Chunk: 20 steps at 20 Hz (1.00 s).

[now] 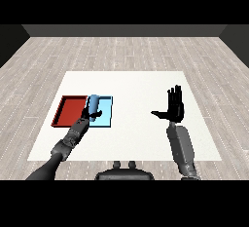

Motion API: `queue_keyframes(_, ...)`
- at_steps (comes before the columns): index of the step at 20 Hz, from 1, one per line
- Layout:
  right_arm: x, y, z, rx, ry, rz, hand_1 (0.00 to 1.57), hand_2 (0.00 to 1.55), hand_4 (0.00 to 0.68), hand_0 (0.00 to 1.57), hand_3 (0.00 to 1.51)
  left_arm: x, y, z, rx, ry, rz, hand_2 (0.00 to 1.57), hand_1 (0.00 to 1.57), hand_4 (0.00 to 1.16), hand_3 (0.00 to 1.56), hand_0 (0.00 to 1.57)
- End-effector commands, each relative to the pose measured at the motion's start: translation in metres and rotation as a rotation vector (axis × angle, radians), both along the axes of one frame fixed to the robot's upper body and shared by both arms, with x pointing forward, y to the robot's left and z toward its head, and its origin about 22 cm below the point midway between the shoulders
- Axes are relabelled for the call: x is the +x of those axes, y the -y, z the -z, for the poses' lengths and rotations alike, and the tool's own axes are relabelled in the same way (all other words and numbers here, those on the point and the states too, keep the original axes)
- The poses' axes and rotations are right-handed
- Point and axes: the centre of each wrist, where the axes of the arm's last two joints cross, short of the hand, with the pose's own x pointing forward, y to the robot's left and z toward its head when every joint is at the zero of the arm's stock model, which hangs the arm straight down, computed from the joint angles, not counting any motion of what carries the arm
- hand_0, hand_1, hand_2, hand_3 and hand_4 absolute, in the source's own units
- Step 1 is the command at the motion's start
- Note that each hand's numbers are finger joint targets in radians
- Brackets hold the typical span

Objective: Pick the blue can and put it in the blue box

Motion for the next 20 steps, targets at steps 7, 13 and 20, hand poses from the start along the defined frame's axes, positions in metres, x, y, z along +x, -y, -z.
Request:
queue_keyframes(7,0.005,-0.002,-0.005,0.026,0.024,-0.026,0.00,0.00,0.000,0.00,0.00,0.003,0.000,-0.002,0.179,-0.012,-0.039,0.00,0.00,0.00,0.00,0.00)
queue_keyframes(13,-0.002,-0.009,0.000,0.011,0.046,-0.052,0.00,0.00,0.000,0.00,0.00,-0.003,0.005,0.004,0.151,0.221,-0.125,0.00,0.00,0.00,0.00,0.00)
queue_keyframes(20,-0.005,0.005,-0.005,0.020,0.043,-0.062,0.00,0.00,0.000,0.00,0.00,0.027,0.035,-0.041,-0.116,0.667,0.069,0.00,0.00,0.00,0.00,0.00)
